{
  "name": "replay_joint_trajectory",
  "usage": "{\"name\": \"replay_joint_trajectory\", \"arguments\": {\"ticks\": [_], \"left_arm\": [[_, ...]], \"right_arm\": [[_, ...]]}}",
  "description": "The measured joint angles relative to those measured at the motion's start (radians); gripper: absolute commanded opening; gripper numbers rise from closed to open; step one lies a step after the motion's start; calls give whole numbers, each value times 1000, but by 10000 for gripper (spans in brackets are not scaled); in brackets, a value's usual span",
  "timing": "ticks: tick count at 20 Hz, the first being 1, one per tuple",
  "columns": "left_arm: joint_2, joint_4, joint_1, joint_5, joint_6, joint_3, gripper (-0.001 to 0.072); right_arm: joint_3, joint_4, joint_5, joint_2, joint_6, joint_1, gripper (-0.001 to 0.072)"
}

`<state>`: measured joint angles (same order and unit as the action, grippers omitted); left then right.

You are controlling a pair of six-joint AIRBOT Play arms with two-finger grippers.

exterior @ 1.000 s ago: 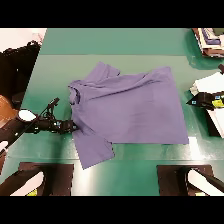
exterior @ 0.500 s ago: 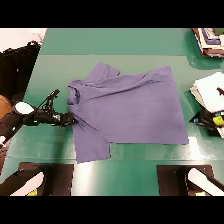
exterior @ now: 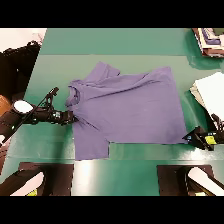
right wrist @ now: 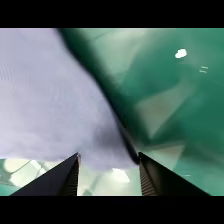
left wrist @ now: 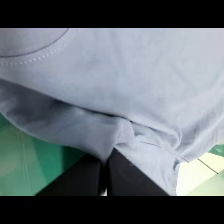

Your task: Fold the shirts.

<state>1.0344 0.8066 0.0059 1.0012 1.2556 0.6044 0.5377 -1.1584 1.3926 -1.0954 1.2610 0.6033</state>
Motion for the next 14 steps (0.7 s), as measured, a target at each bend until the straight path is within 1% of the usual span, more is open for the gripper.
{"name": "replay_joint_trajectory", "arguments": {"ticks": [1, 2, 3, 4, 5, 9, 11, 13, 14], "left_arm": [[0, 0, 0, -2, 0, 0, 25], [0, 0, 0, -3, 0, 0, 25], [0, 0, 0, -3, 0, 0, 25], [0, 0, 0, -4, 0, 0, 24], [-2, 0, 0, -3, 0, 0, 23], [-50, 8, 0, 10, 11, 22, 23], [-101, 26, 0, 30, 28, 66, 25], [-152, 39, 1, 70, 40, 148, 25], [-172, 46, 2, 97, 44, 206, 25]], "right_arm": [[-10, 3, -10, 0, 0, -8, 344], [-12, 2, -13, 2, 0, -10, 336], [-24, 7, -41, 0, 0, -29, 147], [-28, 10, -58, -1, -2, -40, 29], [-31, 10, -66, -1, -4, -51, 18], [4, 2, -64, -1, -13, -125, 17], [74, 9, -61, 14, -14, -187, 17], [183, 42, -35, 47, -15, -266, 17], [246, 56, -45, 64, -14, -304, 17]]}}
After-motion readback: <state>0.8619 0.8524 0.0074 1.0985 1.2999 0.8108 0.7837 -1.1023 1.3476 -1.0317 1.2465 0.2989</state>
